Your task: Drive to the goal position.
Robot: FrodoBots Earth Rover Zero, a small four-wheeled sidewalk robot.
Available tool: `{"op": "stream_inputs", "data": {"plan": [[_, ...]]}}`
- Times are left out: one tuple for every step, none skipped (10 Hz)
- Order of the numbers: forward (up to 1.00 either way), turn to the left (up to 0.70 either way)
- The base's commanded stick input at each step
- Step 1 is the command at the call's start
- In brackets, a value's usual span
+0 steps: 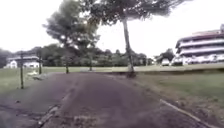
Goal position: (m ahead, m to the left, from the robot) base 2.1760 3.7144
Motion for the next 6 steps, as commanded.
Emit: {"op": "stream_inputs", "data": {"plan": [[0.70,0.00],[0.70,0.00],[0.70,0.00],[0.70,0.00],[0.70,0.00],[0.70,0.00]]}}
